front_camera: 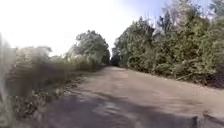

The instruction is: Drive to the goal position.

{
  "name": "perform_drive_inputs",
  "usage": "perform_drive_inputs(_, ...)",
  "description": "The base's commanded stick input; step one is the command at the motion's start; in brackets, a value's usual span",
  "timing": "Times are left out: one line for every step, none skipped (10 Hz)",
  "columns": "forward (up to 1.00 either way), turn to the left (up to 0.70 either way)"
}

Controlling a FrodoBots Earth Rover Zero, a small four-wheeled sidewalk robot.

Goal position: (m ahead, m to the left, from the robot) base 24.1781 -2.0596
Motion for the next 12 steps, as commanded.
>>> perform_drive_inputs(0.7, 0.0)
perform_drive_inputs(0.7, 0.0)
perform_drive_inputs(0.7, 0.0)
perform_drive_inputs(0.7, 0.0)
perform_drive_inputs(0.7, 0.0)
perform_drive_inputs(0.7, 0.0)
perform_drive_inputs(0.7, 0.0)
perform_drive_inputs(0.7, 0.0)
perform_drive_inputs(0.7, 0.0)
perform_drive_inputs(0.7, 0.0)
perform_drive_inputs(0.7, 0.0)
perform_drive_inputs(0.7, 0.0)
